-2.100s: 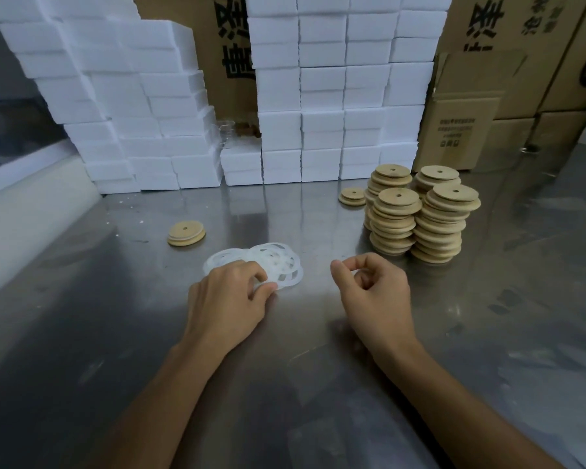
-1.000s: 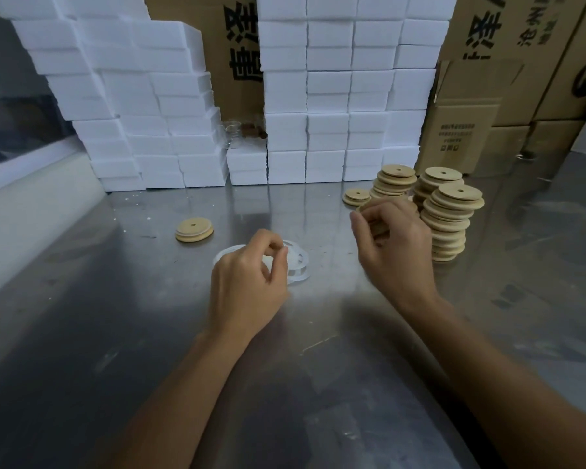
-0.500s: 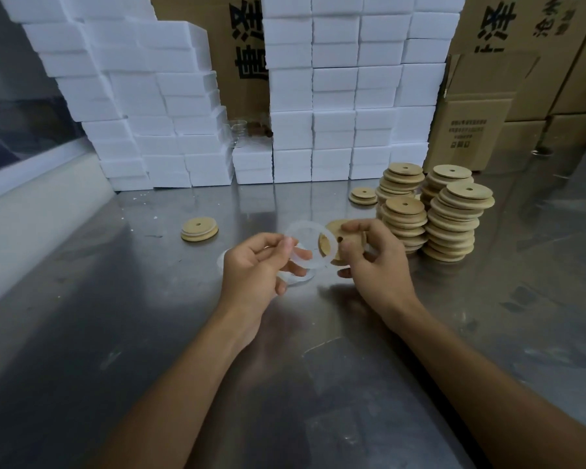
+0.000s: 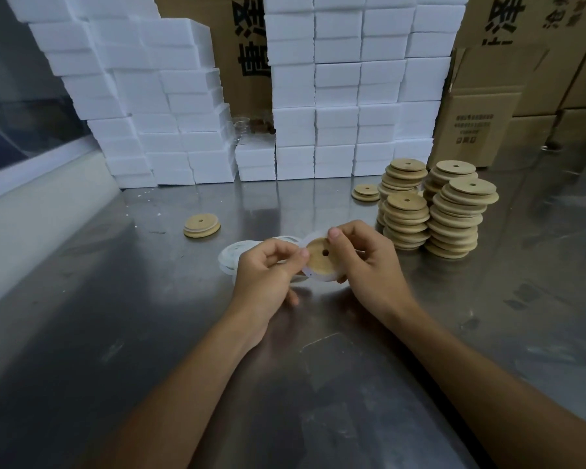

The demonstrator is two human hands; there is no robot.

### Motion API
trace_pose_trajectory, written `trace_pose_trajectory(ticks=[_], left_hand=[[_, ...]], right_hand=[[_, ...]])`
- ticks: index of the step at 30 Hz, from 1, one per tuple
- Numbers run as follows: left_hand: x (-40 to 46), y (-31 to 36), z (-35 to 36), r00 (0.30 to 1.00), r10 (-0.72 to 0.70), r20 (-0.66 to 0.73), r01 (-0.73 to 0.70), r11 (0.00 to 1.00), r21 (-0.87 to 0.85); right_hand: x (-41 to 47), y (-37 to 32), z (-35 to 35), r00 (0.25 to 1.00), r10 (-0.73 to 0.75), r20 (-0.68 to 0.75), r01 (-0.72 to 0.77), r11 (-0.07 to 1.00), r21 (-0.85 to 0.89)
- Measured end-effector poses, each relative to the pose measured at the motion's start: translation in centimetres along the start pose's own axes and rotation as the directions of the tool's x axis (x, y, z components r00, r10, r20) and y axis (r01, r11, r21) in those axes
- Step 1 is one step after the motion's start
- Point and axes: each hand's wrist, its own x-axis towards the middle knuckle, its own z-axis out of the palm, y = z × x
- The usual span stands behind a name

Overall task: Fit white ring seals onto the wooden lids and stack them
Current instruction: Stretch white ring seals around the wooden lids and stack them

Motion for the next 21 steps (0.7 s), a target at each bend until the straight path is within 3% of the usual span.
trace_pose_trajectory(ticks=[6, 10, 16, 21], left_hand=[[0.0, 0.0, -0.2, 0.999, -0.018, 0.045, 0.021, 0.997, -0.076], [0.0, -0.2, -0.1, 0.999, 0.04, -0.008, -0.041, 0.993, -0.115], [-0.1, -0.7, 0.3, 0.985, 0.164, -0.06, -0.167, 0.985, -0.034], [0.1, -1.1, 0.6, 0.985, 0.155, 0.082, -0.164, 0.98, 0.117]], right_hand=[[-0.7, 0.1, 0.4, 0.993, -0.095, 0.069, 0.105, 0.981, -0.163], [-0.9, 0.3, 0.6, 0.99, -0.093, 0.106, 0.116, 0.965, -0.234], [-0.6, -0.3, 0.3, 0.973, -0.209, 0.095, 0.229, 0.916, -0.329], [-0.7, -0.1, 0.3, 0.981, -0.189, 0.051, 0.195, 0.925, -0.327]])
